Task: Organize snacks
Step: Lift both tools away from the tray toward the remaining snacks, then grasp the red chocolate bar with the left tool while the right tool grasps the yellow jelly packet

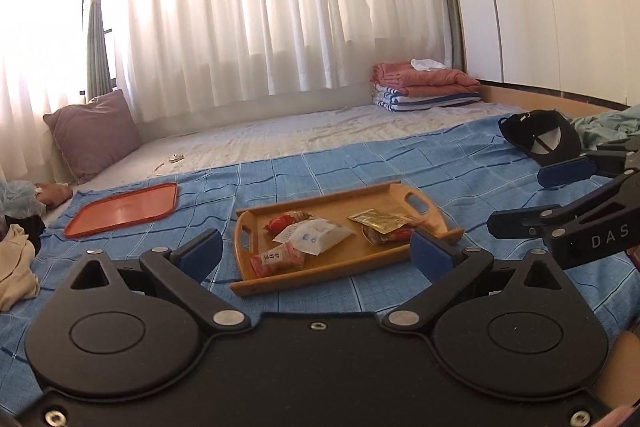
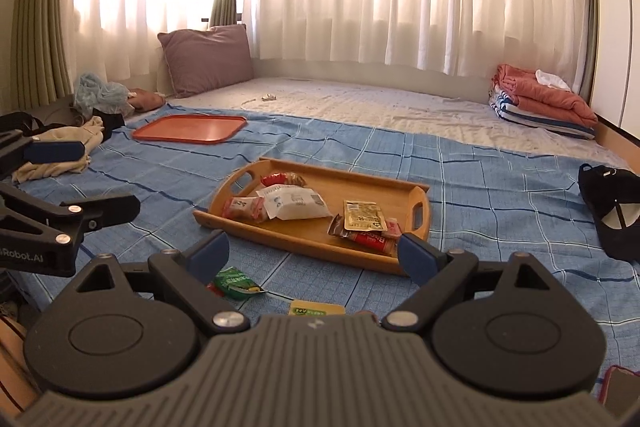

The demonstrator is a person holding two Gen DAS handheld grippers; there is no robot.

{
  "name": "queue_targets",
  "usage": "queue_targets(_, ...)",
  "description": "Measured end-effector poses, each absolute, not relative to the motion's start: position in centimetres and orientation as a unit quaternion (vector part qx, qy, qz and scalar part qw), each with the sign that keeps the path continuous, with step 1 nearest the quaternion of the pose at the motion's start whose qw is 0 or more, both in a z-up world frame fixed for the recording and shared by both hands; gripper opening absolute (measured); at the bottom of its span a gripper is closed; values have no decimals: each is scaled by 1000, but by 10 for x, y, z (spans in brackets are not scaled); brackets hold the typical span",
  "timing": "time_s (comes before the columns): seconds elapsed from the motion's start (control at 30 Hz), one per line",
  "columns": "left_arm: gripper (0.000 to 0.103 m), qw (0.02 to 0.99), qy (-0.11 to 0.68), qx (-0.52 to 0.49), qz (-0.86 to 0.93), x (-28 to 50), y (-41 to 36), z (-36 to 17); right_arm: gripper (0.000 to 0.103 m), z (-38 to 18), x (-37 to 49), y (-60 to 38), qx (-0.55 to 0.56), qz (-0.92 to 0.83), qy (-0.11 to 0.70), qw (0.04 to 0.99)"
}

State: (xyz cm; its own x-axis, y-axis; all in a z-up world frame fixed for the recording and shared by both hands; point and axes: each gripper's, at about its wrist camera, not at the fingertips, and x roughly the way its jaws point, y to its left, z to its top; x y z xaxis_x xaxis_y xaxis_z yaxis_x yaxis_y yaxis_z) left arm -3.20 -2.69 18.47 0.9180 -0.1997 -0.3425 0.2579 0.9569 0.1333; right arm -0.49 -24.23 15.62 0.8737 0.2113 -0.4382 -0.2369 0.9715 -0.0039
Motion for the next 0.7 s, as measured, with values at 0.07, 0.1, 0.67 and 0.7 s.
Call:
queue_targets(0.07, 101, 976, 166, 88, -113, -36, -26, 183, 95, 155, -11, -241, -33, 115, 220, 968)
queue_targets(0.1, 101, 976, 165, 88, -111, -39, -25, 181, 95, 153, -13, -240, -35, 114, 218, 969)
queue_targets(0.67, 101, 973, 195, 74, -100, -22, -17, 84, 95, 63, -22, -235, -48, 77, 246, 965)
queue_targets(0.7, 101, 972, 199, 73, -99, -18, -18, 78, 95, 57, -20, -234, -47, 77, 251, 964)
